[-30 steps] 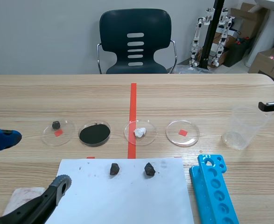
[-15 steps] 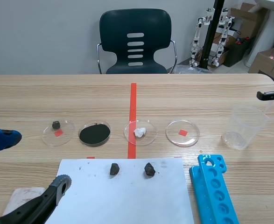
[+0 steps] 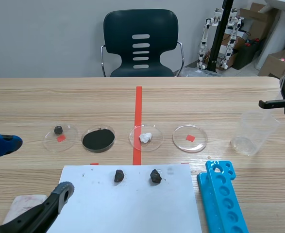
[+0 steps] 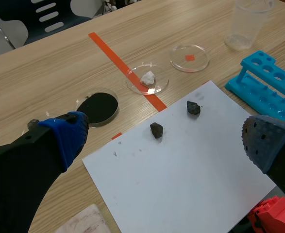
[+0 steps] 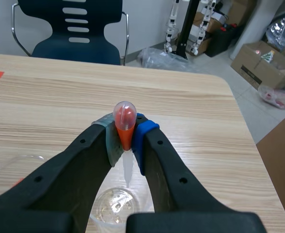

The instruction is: Put the dropper in the beaker

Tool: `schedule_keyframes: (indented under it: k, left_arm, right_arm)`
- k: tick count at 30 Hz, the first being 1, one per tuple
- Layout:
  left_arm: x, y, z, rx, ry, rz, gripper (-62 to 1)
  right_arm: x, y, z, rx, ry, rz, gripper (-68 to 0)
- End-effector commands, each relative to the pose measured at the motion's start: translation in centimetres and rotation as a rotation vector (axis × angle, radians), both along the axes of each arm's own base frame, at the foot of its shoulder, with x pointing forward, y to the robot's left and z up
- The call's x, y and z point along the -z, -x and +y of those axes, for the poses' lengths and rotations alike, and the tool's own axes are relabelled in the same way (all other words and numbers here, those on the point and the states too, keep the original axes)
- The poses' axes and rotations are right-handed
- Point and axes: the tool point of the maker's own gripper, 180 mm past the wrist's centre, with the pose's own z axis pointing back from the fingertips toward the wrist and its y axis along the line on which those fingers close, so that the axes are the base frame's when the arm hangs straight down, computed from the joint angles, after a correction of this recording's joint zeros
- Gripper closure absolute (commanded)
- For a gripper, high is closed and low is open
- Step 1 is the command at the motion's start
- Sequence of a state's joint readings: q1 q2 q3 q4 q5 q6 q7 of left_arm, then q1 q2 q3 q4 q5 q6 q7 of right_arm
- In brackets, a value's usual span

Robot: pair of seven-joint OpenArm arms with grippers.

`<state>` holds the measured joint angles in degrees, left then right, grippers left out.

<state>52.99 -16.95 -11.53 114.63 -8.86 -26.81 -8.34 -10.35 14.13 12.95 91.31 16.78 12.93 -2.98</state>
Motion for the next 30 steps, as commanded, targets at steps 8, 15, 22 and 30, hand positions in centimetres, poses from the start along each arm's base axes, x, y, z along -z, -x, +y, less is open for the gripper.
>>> schedule_keyframes:
  k: [8, 15, 22, 30]
  left_arm:
    - [-1.2, -0.3, -0.4, -0.001, 0.024, -0.035, -62.3]
    - [-1.2, -0.3, -0.4, -0.001, 0.024, -0.035, -62.3]
    - [-1.2, -0.3, -0.4, -0.001, 0.024, -0.035, -62.3]
    - [-1.2, -0.3, -0.4, -0.001, 0.024, -0.035, -62.3]
  right_arm:
    - [0.6, -0.5, 0.9, -0.037, -0.011, -0.008, -0.4]
    - [1.4, -0.4, 0.6, -0.03, -0.017, 0.01, -0.4]
    - [2.1, -0.3, 0.4, -0.024, -0.018, 0.028, -0.4]
    - [3.3, 0.0, 0.0, -0.015, -0.023, 0.053, -0.4]
